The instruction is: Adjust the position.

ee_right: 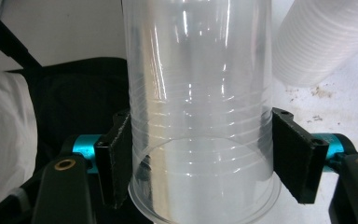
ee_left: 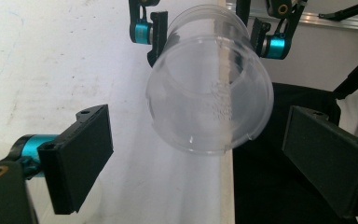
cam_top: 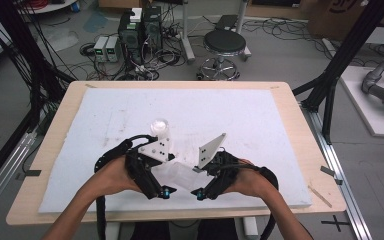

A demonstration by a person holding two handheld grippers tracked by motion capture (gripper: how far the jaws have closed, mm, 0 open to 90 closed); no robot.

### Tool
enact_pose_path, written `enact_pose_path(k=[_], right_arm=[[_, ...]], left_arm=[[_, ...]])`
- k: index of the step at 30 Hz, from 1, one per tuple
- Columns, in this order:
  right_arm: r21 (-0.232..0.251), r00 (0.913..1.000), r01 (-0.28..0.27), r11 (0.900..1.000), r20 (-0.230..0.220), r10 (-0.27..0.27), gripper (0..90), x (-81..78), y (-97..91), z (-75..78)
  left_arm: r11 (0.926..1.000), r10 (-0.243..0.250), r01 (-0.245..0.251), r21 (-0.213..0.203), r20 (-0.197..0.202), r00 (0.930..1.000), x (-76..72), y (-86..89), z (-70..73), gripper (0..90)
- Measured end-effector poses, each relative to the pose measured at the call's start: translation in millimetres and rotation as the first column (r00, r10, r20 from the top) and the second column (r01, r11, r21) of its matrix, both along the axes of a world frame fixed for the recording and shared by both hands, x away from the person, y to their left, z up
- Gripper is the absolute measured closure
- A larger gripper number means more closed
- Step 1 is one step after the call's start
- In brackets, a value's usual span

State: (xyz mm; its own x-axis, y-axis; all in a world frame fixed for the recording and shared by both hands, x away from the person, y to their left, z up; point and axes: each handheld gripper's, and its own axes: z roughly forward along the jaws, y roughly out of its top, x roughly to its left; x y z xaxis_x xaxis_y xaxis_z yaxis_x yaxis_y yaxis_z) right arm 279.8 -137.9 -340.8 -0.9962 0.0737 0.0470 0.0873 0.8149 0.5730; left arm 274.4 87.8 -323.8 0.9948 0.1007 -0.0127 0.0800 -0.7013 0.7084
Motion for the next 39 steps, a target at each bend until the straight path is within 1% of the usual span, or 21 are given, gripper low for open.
enact_pose_path(k=[2,3,4,7,9,10,11,12,14,15,17,19,21,23,26,27,28,29,31,37,39], right_arm=[[-0.012,1.0,-0.002,0.9999,-0.003,0.002,30.1,-0.3,1.3,0.0],[-0.025,1.0,-0.009,0.9997,-0.004,0.008,30.1,-0.5,2.6,0.3],[-0.025,1.0,-0.009,0.9997,-0.004,0.008,30.1,-0.5,2.6,0.3],[-0.054,0.9999,-0.015,0.9984,-0.002,0.014,30.2,0.0,5.1,1.6],[-0.056,0.9998,-0.021,0.9982,0.004,0.021,30.1,0.6,6.0,1.4],[-0.069,0.9995,-0.029,0.9972,0.008,0.029,30.2,0.9,7.8,1.9],[-0.069,0.9995,-0.029,0.9972,0.008,0.029,30.2,0.9,7.8,1.9],[-0.084,0.9998,-0.019,0.9963,-0.004,0.019,30.2,-0.5,8.6,2.6],[-0.095,0.9997,-0.022,0.9952,0.005,0.023,30.2,-1.0,10.7,3.1],[-0.097,0.9996,-0.026,0.995,0.004,0.027,30.1,-0.9,11.4,3.3],[-0.096,0.9997,-0.025,0.9951,0.003,0.025,30.2,-0.9,12.2,3.9],[-0.095,0.9996,-0.027,0.9951,0.004,0.027,30.2,-0.6,13.3,3.7],[-0.101,0.9994,-0.033,0.9943,0.003,0.033,30.2,-0.8,15.1,3.0],[-0.1,0.9994,-0.033,0.9944,0.006,0.034,30.1,-0.6,15.6,2.9],[-0.1,0.9993,-0.037,0.9943,0.004,0.038,30.2,-0.5,17.4,2.5],[-0.104,0.9991,-0.041,0.9938,0.006,0.041,30.1,-0.3,18.4,2.2],[-0.104,0.9991,-0.041,0.9938,0.006,0.041,30.2,-0.3,18.4,2.2],[-0.103,0.9991,-0.042,0.9938,0.003,0.043,30.2,-0.2,19.0,1.6],[-0.103,0.999,-0.044,0.9937,0.002,0.044,30.2,-0.1,19.2,1.0],[-0.104,0.9992,-0.04,0.9937,0.004,0.04,30.1,0.9,17.6,-0.3],[-0.089,0.9986,-0.052,0.9946,-0.015,0.051,24.5,1.3,16.2,-1.7]], left_arm=[[0.9999,-0.003,0.004,0.011,-0.008,1.0,1.1,-2.0,-1.2,8.5],[0.9995,-0.003,0.003,0.032,-0.015,0.9999,1.9,-4.4,-2.9,9.2],[0.9995,-0.003,0.003,0.032,-0.015,0.9999,1.9,-4.4,-2.9,9.4],[0.9978,-0.006,0.007,0.066,-0.018,0.9998,2.5,-8.4,-4.4,9.7],[0.9971,-0.01,0.011,0.075,-0.022,0.9997,2.5,-10.6,-4.5,9.8],[0.9966,-0.013,0.015,0.081,-0.022,0.9997,2.6,-11.6,-4.5,11.0],[0.9958,-0.016,0.018,0.09,-0.021,0.9996,2.6,-12.6,-4.7,11.0],[0.995,-0.019,0.021,0.098,-0.019,0.9996,2.4,-13.6,-4.9,11.8],[0.9946,-0.034,0.034,0.098,-0.01,0.9994,2.0,-15.0,-5.1,13.8],[0.9951,-0.04,0.041,0.09,-0.019,0.999,1.5,-15.2,-5.2,15.5],[0.995,-0.049,0.05,0.087,-0.016,0.9987,1.7,-15.6,-5.5,20.5],[0.9938,-0.049,0.051,0.099,-0.019,0.9986,2.4,-16.0,-6.0,20.6],[0.9938,-0.049,0.052,0.099,-0.025,0.9985,2.8,-16.0,-6.4,26.3],[0.9935,-0.059,0.062,0.095,-0.032,0.9977,2.9,-16.4,-6.4,27.5],[0.9911,-0.077,0.08,0.107,-0.033,0.9965,2.9,-18.0,-7.8,29.9],[0.9914,-0.08,0.083,0.101,-0.039,0.9961,2.3,-18.6,-8.7,32.5],[0.9899,-0.087,0.09,0.11,-0.034,0.9956,2.5,-18.8,-8.6,32.5],[0.9897,-0.088,0.091,0.111,-0.032,0.9956,2.6,-19.1,-8.9,36.9],[0.9901,-0.084,0.087,0.109,-0.034,0.9959,3.5,-19.3,-9.5,39.7],[0.9909,-0.083,0.086,0.103,-0.033,0.996,3.7,-19.8,-10.5,41.4],[0.9915,-0.083,0.086,0.097,-0.035,0.9959,2.9,-19.6,-10.6,41.6]])
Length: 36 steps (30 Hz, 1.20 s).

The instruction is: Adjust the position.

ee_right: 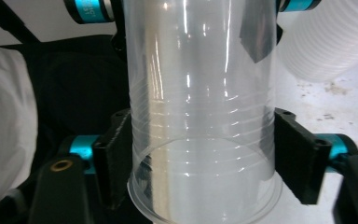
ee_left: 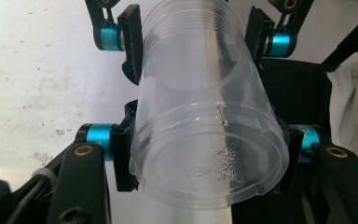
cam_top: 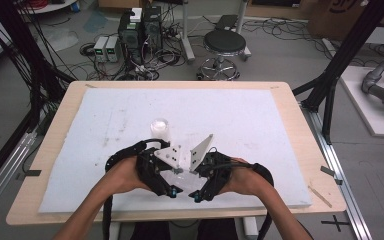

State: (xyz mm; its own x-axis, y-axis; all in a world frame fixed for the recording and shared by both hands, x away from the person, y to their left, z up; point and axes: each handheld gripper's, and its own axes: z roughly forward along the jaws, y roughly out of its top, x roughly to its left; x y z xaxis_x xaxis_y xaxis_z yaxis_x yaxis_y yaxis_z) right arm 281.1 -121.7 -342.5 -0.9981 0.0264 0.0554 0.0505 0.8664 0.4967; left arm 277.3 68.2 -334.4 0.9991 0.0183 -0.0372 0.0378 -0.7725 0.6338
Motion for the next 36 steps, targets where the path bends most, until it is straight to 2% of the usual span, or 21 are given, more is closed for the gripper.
enact_pose_path(k=[1,2,5,15,17,18,19,20,21,22,23,24,25,27,29,31,33,35,36], right_arm=[[0.0,1.0,0.0,1.0,0.0,0.0,24.5,0.0,0.0,0.0],[0.02,0.9994,-0.036,0.9991,0.002,0.036,19.1,0.6,-0.6,-1.4],[0.035,0.9999,-0.014,0.9993,0.001,0.014,14.6,-0.6,-2.9,-2.1],[0.089,0.9996,0.011,0.996,0.027,-0.014,13.4,1.3,-9.2,-2.2],[0.133,0.9996,0.013,0.9911,0.022,-0.017,13.4,2.5,-12.8,-0.5],[0.133,0.9996,0.013,0.9911,0.022,-0.017,13.4,2.5,-12.8,-0.5],[0.152,0.9997,0.017,0.9882,0.016,-0.02,13.3,2.6,-14.7,-0.2],[0.192,0.9996,0.025,0.981,0.009,-0.027,13.3,3.9,-19.7,0.9],[0.192,0.9996,0.025,0.981,0.009,-0.027,13.3,3.9,-19.7,0.9],[0.232,0.9995,0.03,0.9721,0.002,-0.031,13.3,4.5,-25.3,1.6],[0.232,0.9995,0.03,0.9721,0.002,-0.031,13.3,4.5,-25.3,1.6],[0.269,0.9992,0.038,0.9624,0.001,-0.04,13.3,4.3,-31.1,2.6],[0.269,0.9992,0.038,0.9624,0.001,-0.04,13.3,4.3,-31.1,2.6],[0.309,0.9989,0.044,0.9499,0.0,-0.047,13.3,3.5,-36.8,3.5],[0.355,0.9986,0.052,0.9334,-0.005,-0.054,13.3,2.3,-42.6,4.8],[0.401,0.9979,0.063,0.9138,-0.01,-0.064,13.3,1.8,-48.0,5.2],[0.445,0.9972,0.073,0.8928,-0.018,-0.073,13.3,1.2,-53.5,5.8],[0.487,0.9964,0.083,0.8692,-0.023,-0.082,13.4,0.2,-58.0,5.9],[0.5,0.9961,0.085,0.8615,-0.022,-0.086,13.4,-0.5,-59.9,5.8]], left_arm=[[1.0,0.0,0.0,0.0,0.0,1.0,0.0,0.0,0.0,41.6],[1.0,-0.002,0.002,0.001,0.005,1.0,0.3,0.4,0.2,41.7],[0.9999,0.005,-0.005,-0.009,0.009,0.9999,0.8,2.1,0.5,41.6],[0.9998,0.015,-0.014,-0.016,0.007,0.9999,0.9,5.0,1.1,41.6],[0.9992,0.015,-0.015,-0.037,0.002,0.9999,1.0,6.8,0.0,41.6],[0.9985,0.019,-0.019,-0.052,0.001,0.9998,1.0,8.1,-1.1,41.6],[0.9974,0.023,-0.024,-0.068,-0.004,0.9997,1.1,9.8,-2.4,41.6],[0.9961,0.025,-0.026,-0.084,-0.009,0.9996,1.0,11.5,-3.6,41.6],[0.9943,0.027,-0.029,-0.103,-0.015,0.9995,0.5,13.2,-5.0,41.6],[0.9925,0.029,-0.031,-0.119,-0.018,0.9994,0.2,15.4,-6.3,41.6],[0.9903,0.035,-0.037,-0.134,-0.017,0.9992,0.0,17.7,-7.5,41.6],[0.9883,0.04,-0.043,-0.147,-0.018,0.999,0.2,20.1,-8.7,41.6],[0.9845,0.051,-0.054,-0.167,-0.021,0.9985,0.2,22.9,-9.8,41.6],[0.9726,0.064,-0.069,-0.222,-0.033,0.9974,0.9,29.2,-11.6,41.6],[0.9571,0.07,-0.082,-0.278,-0.051,0.9962,0.5,35.5,-13.2,41.6],[0.936,0.073,-0.091,-0.34,-0.065,0.9952,-0.5,40.7,-15.2,41.6],[0.9201,0.087,-0.106,-0.377,-0.067,0.994,-1.6,44.8,-17.0,41.6],[0.896,0.091,-0.117,-0.428,-0.08,0.9926,-2.8,48.1,-19.7,41.6],[0.8817,0.096,-0.123,-0.455,-0.082,0.9919,-3.5,49.7,-21.0,41.5]])
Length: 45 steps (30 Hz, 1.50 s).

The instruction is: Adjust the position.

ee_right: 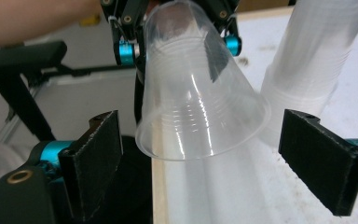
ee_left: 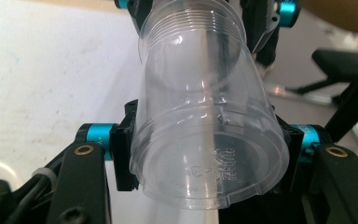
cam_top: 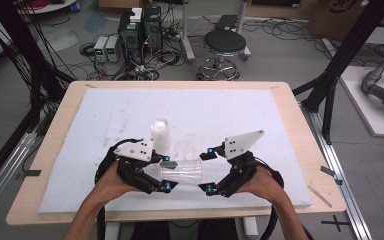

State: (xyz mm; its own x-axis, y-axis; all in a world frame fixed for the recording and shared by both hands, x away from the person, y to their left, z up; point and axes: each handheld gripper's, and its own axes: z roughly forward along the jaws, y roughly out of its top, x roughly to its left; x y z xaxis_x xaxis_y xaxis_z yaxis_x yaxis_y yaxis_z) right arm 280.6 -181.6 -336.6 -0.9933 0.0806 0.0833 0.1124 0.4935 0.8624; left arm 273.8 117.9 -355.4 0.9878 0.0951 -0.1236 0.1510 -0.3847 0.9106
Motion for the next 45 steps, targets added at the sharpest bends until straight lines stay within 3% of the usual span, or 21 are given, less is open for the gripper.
enact_pose_path(k=[5,8,11,14,21,37,45], right_arm=[[0.079,0.9997,0.022,0.9966,0.003,-0.022,13.4,-3.2,-7.1,-3.5],[0.159,0.9997,0.026,0.987,-0.006,-0.026,13.4,-5.8,-11.9,-8.3],[0.197,0.9995,0.03,0.98,-0.014,-0.027,13.4,-6.5,-13.6,-11.2],[0.214,0.9994,0.036,0.9762,-0.011,-0.034,13.5,-6.8,-14.2,-15.6],[0.278,0.9992,0.033,0.96,-0.029,-0.026,13.5,-7.2,-16.3,-21.9],[0.328,0.9985,0.013,0.9446,-0.054,0.005,13.5,-6.1,-9.2,-26.6],[0.348,0.9978,-0.002,0.9376,-0.062,0.025,18.9,-4.6,-7.8,-27.3]], left_arm=[[0.9925,0.025,-0.025,-0.12,0.0,0.9997,-2.9,4.9,-7.8,41.6],[0.9882,0.035,-0.034,-0.149,0.003,0.9994,-4.4,4.4,-12.4,41.6],[0.9781,0.038,-0.039,-0.204,-0.008,0.9992,-5.0,3.6,-17.2,41.6],[0.9736,0.029,-0.031,-0.226,-0.011,0.9995,-5.0,1.5,-20.7,41.6],[0.9674,0.022,-0.024,-0.252,-0.011,0.9997,-5.8,-6.7,-25.6,41.5],[0.9555,-0.017,0.016,-0.294,0.0,0.9998,-6.8,-29.3,-26.1,41.6],[0.953,-0.03,0.029,-0.302,0.003,0.9995,-7.3,-30.9,-25.6,41.6]])
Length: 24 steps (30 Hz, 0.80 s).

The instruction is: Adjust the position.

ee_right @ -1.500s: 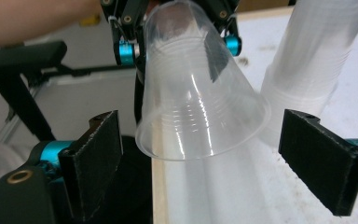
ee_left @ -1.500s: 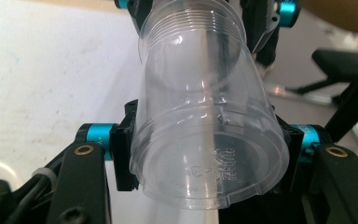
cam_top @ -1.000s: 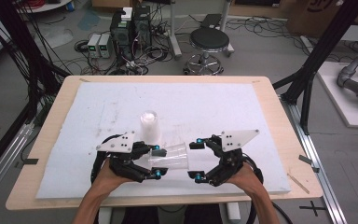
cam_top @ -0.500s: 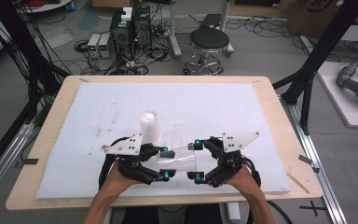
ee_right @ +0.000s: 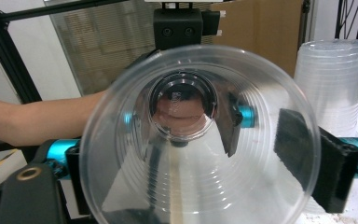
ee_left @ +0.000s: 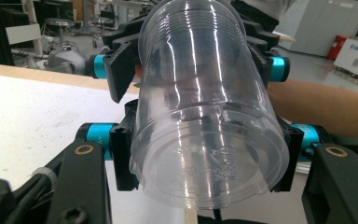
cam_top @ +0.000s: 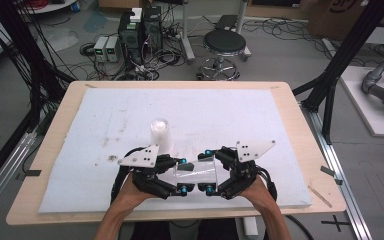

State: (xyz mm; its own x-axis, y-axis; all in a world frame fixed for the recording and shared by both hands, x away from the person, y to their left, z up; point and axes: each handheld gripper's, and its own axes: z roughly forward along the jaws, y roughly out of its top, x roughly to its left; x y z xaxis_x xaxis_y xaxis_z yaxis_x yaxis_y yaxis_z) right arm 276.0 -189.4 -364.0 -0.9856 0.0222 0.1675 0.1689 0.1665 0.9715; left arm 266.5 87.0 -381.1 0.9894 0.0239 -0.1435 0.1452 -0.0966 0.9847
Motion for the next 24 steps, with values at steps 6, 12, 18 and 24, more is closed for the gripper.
enact_pose_path(k=[6,12,18,24], right_arm=[[0.015,0.9998,-0.022,0.9996,0.001,0.022,23.6,-0.1,-0.2,-0.4],[0.022,0.9998,-0.021,0.9995,0.0,0.021,24.1,-0.3,-0.1,-0.5],[0.025,0.9998,-0.021,0.9995,0.0,0.021,25.6,-0.3,-0.3,-0.9],[0.038,0.9998,-0.022,0.9991,0.003,0.022,26.4,-0.3,-0.2,-0.7]], left_arm=[[1.0,-0.002,0.002,0.007,0.003,1.0,0.0,0.4,0.1,41.6],[1.0,0.0,0.0,0.003,0.006,1.0,-0.4,0.4,0.1,41.6],[1.0,-0.002,0.002,0.005,0.007,1.0,-0.2,0.5,0.0,41.7],[1.0,-0.004,0.003,0.009,0.008,1.0,-0.3,0.3,0.0,41.4]])
